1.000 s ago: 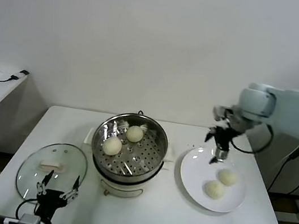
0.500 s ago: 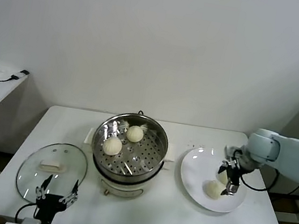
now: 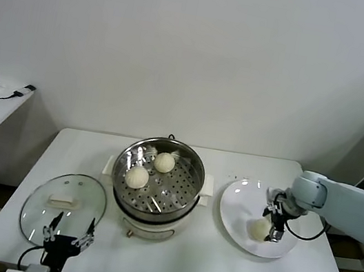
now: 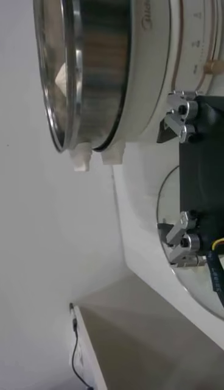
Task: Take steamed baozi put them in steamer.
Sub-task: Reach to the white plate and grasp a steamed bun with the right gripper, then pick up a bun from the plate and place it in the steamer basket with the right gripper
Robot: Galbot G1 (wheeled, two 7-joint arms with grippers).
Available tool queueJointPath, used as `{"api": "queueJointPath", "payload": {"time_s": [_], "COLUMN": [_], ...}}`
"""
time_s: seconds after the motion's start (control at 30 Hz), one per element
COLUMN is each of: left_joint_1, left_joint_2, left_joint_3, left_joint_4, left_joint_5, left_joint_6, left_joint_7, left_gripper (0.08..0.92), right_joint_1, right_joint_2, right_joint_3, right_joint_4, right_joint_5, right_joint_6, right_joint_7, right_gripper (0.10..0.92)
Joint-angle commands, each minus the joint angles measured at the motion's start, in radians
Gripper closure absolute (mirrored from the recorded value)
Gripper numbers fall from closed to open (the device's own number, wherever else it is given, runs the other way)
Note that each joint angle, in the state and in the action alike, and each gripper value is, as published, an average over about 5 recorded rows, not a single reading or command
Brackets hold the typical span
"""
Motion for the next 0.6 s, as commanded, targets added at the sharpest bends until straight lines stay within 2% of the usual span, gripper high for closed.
{"api": "queueJointPath", "payload": {"time_s": [0.03, 0.27, 0.6], "left_joint_1": [0.001, 0.004, 0.002], "left_joint_2": [0.002, 0.001, -0.001], "left_joint_3": [-0.002, -0.001, 0.009], "left_joint_4": [-0.003, -0.012, -0.022], "left_joint_5": [0.0, -0.002, -0.003], "left_joint_6": [0.003, 0.006, 0.01], "left_joint_7": [0.001, 0.001, 0.002], "left_gripper": [0.177, 0.177, 0.177], "right_joint_1": [-0.055, 0.023, 0.405], "right_joint_2": [0.019, 0.015, 0.099], "right_joint_3": [0.041, -0.011, -0.192], "right_joint_4": [-0.028, -0.001, 0.052], "right_joint_5": [-0.019, -0.011, 0.072], "right_joint_6": [-0.007, -0.003, 0.081], "right_joint_7": [-0.005, -0.033, -0.141], "right_gripper": [0.211, 0.348, 0.388]}}
